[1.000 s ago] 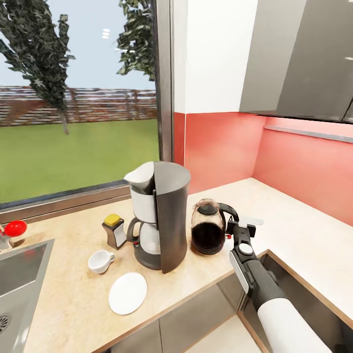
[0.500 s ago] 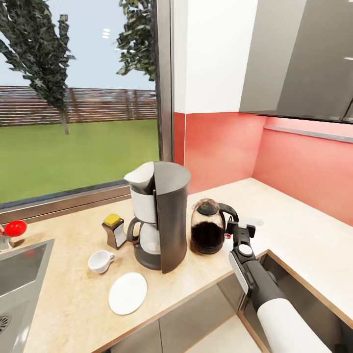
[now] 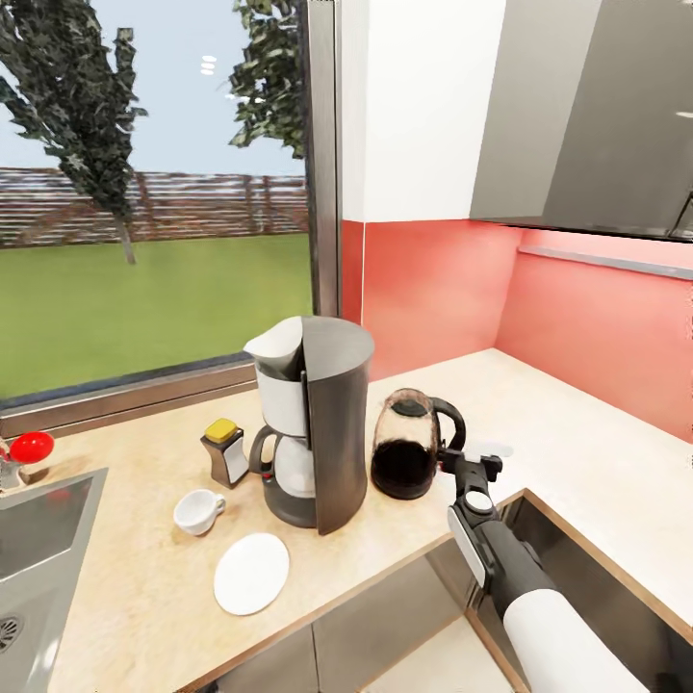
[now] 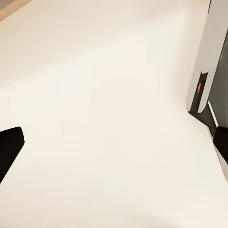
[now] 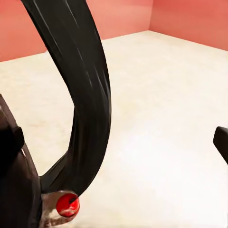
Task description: Set up a coffee station on the kitchen countertop: keep the coffee maker on the countertop, move the bottle of coffee from the kitchen shelf to the counter next to the coffee maker, place a paper coffee filter on top of the coffee maker, put the saucer next to the coffee maker with the coffee cup on the saucer, and place the electric kettle next to the coffee maker.
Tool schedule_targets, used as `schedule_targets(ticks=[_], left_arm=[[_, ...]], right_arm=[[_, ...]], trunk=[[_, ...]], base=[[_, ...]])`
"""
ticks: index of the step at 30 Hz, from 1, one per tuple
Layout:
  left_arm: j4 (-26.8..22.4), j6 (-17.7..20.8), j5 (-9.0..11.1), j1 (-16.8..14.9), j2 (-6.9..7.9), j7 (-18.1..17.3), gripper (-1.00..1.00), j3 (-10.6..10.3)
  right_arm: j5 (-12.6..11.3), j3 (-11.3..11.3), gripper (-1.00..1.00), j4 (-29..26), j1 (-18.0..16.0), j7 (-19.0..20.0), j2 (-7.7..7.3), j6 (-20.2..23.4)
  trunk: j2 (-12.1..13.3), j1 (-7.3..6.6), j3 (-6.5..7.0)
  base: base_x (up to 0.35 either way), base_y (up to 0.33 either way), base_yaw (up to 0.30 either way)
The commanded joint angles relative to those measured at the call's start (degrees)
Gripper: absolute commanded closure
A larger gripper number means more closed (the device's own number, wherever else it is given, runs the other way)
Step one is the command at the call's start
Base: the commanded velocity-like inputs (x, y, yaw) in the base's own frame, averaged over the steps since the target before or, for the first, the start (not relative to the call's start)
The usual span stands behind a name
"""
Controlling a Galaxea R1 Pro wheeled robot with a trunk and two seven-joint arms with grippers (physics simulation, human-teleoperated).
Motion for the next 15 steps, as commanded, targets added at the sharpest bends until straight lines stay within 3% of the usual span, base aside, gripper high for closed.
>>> schedule_targets(ticks=[1, 15], left_arm=[[-0.1, -0.1, 0.1, 0.0, -0.01, 0.0, -1.0, 0.3], [-0.1, -0.1, 0.1, 0.0, -0.01, 0.0, -1.0, 0.4]], right_arm=[[-0.2, 0.2, -1.0, 0.0, -0.1, -0.3, -0.02, -0.1], [-0.2, 0.3, -1.0, 0.0, -0.1, -0.3, -0.02, -0.1]], trunk=[[-0.1, 0.02, -0.11], [-0.1, 0.02, -0.11]], base=[[-0.136, 0.0, 0.0], [-0.296, 0.0, 0.0]])
